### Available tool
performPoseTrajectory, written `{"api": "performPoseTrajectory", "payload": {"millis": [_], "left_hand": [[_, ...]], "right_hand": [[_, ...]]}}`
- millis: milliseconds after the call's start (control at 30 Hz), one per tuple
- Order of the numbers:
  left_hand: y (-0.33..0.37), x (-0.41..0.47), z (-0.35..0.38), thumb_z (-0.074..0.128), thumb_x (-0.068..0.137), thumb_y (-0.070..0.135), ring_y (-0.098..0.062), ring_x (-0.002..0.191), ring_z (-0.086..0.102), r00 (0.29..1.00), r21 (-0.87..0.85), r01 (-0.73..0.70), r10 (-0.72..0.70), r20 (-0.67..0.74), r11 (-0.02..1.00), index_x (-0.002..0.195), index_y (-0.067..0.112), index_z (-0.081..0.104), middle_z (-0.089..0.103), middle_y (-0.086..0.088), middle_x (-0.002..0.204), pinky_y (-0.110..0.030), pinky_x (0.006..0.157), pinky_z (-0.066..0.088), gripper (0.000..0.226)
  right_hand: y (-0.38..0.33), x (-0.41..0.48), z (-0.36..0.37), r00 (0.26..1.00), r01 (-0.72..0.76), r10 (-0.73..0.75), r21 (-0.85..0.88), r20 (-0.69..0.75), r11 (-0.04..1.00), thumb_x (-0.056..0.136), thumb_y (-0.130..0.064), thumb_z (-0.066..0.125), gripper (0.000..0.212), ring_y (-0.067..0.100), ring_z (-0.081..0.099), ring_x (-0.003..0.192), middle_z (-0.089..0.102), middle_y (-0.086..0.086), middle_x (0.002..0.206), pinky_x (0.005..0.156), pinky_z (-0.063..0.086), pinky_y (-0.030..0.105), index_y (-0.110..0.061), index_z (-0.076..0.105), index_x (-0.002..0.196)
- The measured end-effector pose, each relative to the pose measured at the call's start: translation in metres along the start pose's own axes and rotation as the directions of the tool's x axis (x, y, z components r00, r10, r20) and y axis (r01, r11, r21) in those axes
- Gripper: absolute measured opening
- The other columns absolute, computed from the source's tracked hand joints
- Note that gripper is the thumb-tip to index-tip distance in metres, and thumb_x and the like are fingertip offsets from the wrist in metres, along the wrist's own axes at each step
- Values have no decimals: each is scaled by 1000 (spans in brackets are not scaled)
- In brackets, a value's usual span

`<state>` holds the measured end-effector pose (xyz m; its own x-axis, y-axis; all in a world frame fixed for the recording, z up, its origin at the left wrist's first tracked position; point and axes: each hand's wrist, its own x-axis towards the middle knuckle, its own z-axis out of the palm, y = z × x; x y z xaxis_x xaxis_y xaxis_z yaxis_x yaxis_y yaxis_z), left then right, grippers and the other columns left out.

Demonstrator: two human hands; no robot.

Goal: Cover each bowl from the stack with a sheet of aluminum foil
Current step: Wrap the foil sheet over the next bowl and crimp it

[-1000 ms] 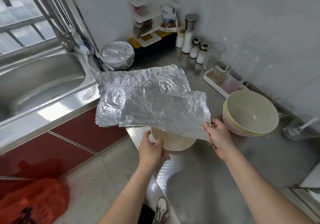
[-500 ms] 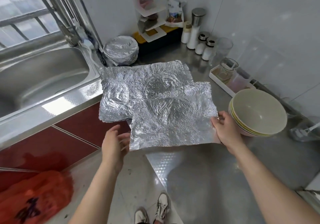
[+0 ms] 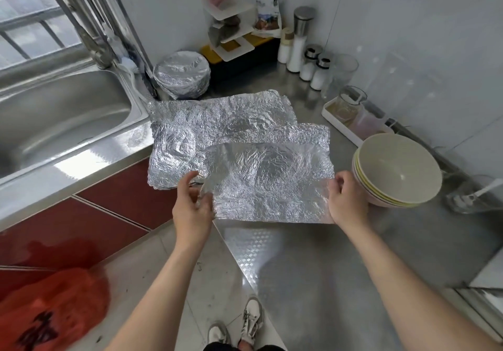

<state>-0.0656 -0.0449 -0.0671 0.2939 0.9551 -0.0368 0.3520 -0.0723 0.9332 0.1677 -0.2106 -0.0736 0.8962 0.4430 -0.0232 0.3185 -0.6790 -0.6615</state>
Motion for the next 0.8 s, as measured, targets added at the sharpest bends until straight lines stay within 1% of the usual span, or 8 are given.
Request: {"api": "performPoseTrajectory", "payload": {"millis": [167,267,400,500,567,633,733,800], "left_hand": [[-6,-2,-2,63,90,9,-25,77,57,999,121,-40,39,14,992,139,37,39,53,-4,96,-54,73,54,61],[-3,-2,-1,75,81,15,-33,111,49,970,507,-178,237,-54,843,141,20,45,53,-14,125,-51,92,41,67],[14,-14,22,64,90,28,-35,122,54,735,521,-664,597,322,536,123,16,65,58,-14,133,-54,97,46,35],[19,-33,42,36,95,55,-25,145,26,659,476,-746,408,632,467,138,28,50,34,-4,154,-54,115,28,52],[17,-38,45,30,90,70,-17,149,4,638,472,-744,292,713,474,148,35,31,13,3,160,-48,121,5,68],[10,-41,43,34,83,79,-16,149,-1,592,448,-777,272,759,442,152,33,19,7,5,160,-47,120,-2,85],[10,-43,38,42,88,60,-22,141,34,537,390,-830,384,751,399,144,22,44,40,-2,152,-56,112,31,68],[23,-35,35,44,90,37,-26,121,59,576,359,-811,528,624,461,128,16,61,61,-5,133,-53,94,51,47]], "right_hand": [[1,-6,4,996,82,-83,-33,-33,996,98,-12,47,17,40,58,90,62,23,95,75,37,42,2,54,104],[4,-10,4,994,108,-107,14,-34,994,96,-11,48,12,40,61,82,65,18,86,71,43,45,-1,52,102],[4,-17,3,995,99,-97,70,-25,993,96,-12,50,6,35,62,79,66,7,78,68,38,38,-6,52,97],[4,-21,3,998,61,-61,90,5,994,96,-13,51,3,30,62,79,63,-1,74,64,32,32,-10,51,96],[3,-21,2,999,4,-11,169,40,986,96,-14,51,3,27,63,78,62,-4,71,66,36,31,-12,51,94],[1,-18,-1,996,-79,62,293,65,953,96,-15,53,6,23,64,74,63,-1,74,68,45,35,-11,52,92],[-4,-13,-14,960,-280,214,537,183,796,98,-17,52,10,8,50,49,56,14,78,46,40,24,-11,54,89],[-16,-7,-31,905,-425,237,753,353,502,98,-31,50,18,10,53,57,56,11,80,51,40,22,-16,57,91]]}}
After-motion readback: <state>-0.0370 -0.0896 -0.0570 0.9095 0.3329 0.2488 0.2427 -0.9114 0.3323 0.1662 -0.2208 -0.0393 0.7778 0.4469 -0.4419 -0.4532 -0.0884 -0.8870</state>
